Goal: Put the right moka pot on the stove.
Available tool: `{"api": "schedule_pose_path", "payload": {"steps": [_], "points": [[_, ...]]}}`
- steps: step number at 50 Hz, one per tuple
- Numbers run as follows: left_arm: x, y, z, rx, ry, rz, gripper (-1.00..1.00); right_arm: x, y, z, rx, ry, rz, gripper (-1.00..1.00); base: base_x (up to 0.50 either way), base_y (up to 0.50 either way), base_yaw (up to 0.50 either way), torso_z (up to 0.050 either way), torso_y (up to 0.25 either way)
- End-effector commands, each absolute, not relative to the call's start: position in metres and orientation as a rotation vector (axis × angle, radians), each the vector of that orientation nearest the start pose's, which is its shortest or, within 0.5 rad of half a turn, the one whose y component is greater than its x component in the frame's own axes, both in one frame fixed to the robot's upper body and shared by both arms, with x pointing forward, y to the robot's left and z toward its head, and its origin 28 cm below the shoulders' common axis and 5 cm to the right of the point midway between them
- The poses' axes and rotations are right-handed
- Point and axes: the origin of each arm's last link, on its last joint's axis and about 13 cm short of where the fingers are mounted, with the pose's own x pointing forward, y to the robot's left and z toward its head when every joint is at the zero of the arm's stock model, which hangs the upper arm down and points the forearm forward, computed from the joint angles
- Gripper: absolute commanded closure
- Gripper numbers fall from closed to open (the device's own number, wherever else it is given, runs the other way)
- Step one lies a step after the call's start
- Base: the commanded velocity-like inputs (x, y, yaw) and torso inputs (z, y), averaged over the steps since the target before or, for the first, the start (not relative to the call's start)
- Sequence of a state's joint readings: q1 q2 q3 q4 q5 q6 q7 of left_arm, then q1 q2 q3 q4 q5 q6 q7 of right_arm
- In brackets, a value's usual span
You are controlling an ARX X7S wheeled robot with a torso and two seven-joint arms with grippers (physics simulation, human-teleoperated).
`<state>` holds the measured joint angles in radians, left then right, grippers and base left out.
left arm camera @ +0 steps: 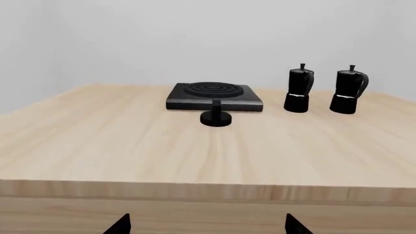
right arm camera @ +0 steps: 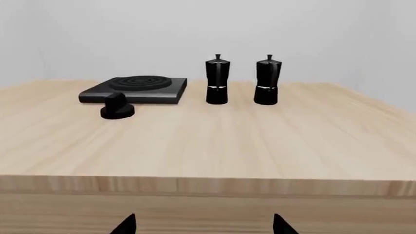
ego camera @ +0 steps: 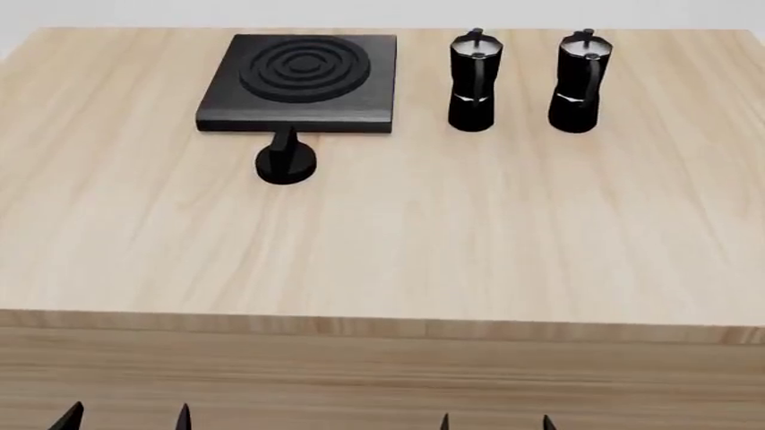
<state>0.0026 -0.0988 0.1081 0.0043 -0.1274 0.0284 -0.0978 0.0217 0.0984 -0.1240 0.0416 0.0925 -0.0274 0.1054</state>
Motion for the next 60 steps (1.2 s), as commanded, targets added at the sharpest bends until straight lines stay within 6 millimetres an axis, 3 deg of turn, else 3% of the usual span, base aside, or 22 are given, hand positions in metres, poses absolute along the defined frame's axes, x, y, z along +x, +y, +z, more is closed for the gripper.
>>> {"api": "schedule_pose_path", "payload": {"steps": [1, 20, 60], "points": [[0.2089, 0.2061, 0.0136, -0.028, -0.018, -0.01, -1.0, 0.214, -0.0955, 0.0084, -0.015, 0.004, 0.019, -1.0, 0.0, 0.0, 0.0, 0.0, 0.0], [0.2083, 0.2062, 0.0137, -0.027, -0.025, -0.012, -1.0, 0.214, -0.0956, 0.0087, -0.014, 0.002, 0.019, -1.0, 0.0, 0.0, 0.0, 0.0, 0.0], [0.2079, 0.2062, 0.0141, -0.025, -0.035, -0.01, -1.0, 0.217, -0.0959, 0.0062, -0.031, 0.0, 0.012, -1.0, 0.19, 0.0, 0.0, 0.0, 0.0]]}}
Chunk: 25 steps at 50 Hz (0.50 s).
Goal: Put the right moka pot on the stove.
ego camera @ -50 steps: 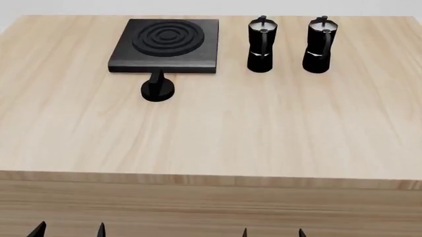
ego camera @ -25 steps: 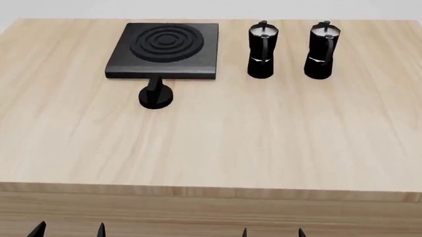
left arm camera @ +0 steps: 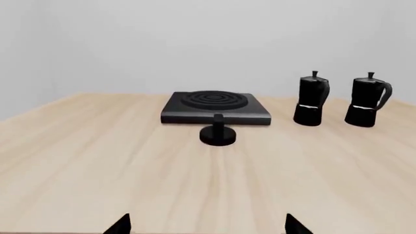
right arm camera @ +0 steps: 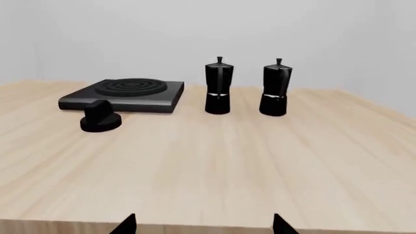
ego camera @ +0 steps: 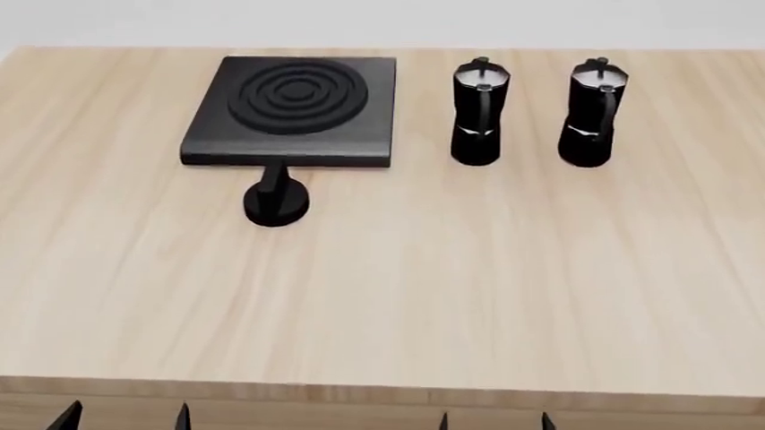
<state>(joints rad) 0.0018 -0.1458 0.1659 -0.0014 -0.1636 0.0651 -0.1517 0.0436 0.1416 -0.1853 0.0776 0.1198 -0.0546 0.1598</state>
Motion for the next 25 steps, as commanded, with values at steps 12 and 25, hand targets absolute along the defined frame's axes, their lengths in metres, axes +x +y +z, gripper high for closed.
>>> {"api": "schedule_pose_path", "payload": {"steps": [12, 25], "points": [[0.2077, 0.2062, 0.0138, -0.026, -0.035, -0.009, -1.0, 0.2168, -0.0962, 0.0065, -0.026, 0.0, 0.01, -1.0, 0.2, 0.03, 0.0, 0.0, 0.0], [0.2075, 0.2062, 0.0145, -0.025, -0.036, -0.009, -1.0, 0.2169, -0.0963, 0.0064, -0.026, 0.0, 0.01, -1.0, 0.2, 0.02, 0.0, 0.0, 0.0]]}}
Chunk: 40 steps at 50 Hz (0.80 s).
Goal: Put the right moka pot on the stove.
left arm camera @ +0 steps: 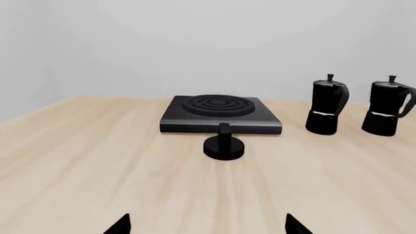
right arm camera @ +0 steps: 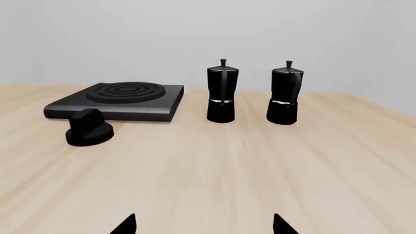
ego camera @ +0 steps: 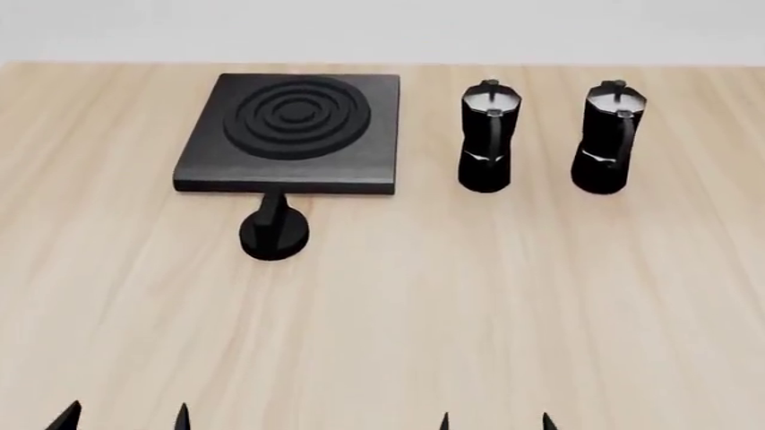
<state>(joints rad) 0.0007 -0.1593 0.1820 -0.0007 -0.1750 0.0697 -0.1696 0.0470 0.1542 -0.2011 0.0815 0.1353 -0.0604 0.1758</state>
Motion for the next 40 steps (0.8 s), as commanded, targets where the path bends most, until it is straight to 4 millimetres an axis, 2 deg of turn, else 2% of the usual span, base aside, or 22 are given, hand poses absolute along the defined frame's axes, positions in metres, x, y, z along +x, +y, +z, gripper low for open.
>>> {"api": "schedule_pose_path", "payload": {"steps": [1, 40], "points": [[0.2074, 0.2062, 0.015, -0.024, -0.036, -0.009, -1.0, 0.2169, -0.0963, 0.0064, -0.025, 0.0, 0.011, -1.0, 0.2, 0.02, 0.0, 0.0, 0.0], [0.2074, 0.2062, 0.0139, -0.024, -0.037, -0.006, -1.0, 0.2156, -0.0966, 0.0063, -0.031, -0.001, 0.01, -1.0, 0.21, 0.02, 0.0, 0.0, 0.0]]}}
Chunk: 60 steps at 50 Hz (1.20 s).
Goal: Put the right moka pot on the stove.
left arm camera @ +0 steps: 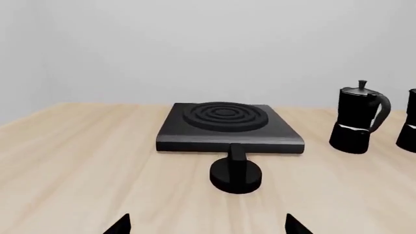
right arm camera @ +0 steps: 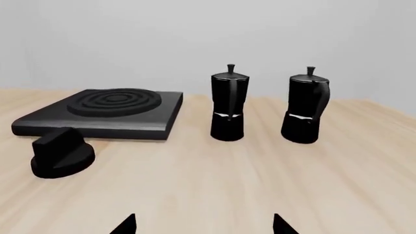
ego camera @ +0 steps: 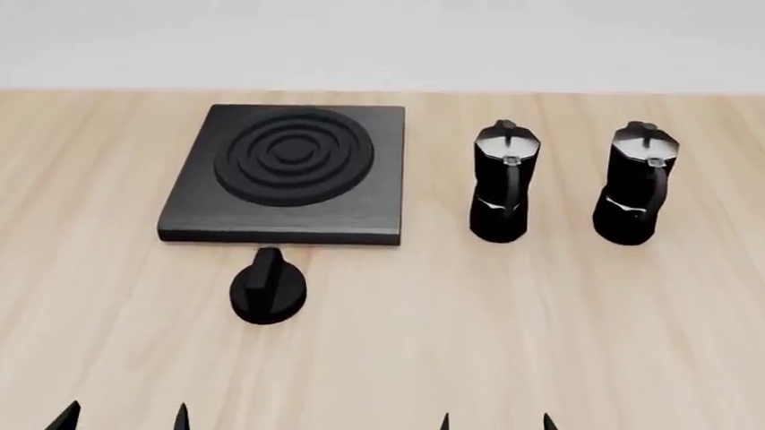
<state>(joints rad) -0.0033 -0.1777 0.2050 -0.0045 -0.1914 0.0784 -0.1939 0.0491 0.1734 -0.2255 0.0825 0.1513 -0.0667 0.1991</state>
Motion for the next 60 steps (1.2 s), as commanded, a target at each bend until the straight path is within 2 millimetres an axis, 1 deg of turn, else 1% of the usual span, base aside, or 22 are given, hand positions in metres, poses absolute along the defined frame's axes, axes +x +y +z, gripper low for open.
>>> {"api": "schedule_pose_path", "payload": {"steps": [1, 60], "points": [[0.2074, 0.2062, 0.0133, -0.023, -0.038, -0.006, -1.0, 0.2155, -0.0967, 0.0062, -0.03, -0.001, 0.009, -1.0, 0.21, 0.02, 0.0, 0.0, 0.0], [0.2072, 0.2063, 0.0146, -0.026, -0.043, -0.001, -1.0, 0.2157, -0.0977, 0.0057, -0.028, 0.0, 0.008, -1.0, 0.2, 0.02, 0.0, 0.0, 0.0]]}}
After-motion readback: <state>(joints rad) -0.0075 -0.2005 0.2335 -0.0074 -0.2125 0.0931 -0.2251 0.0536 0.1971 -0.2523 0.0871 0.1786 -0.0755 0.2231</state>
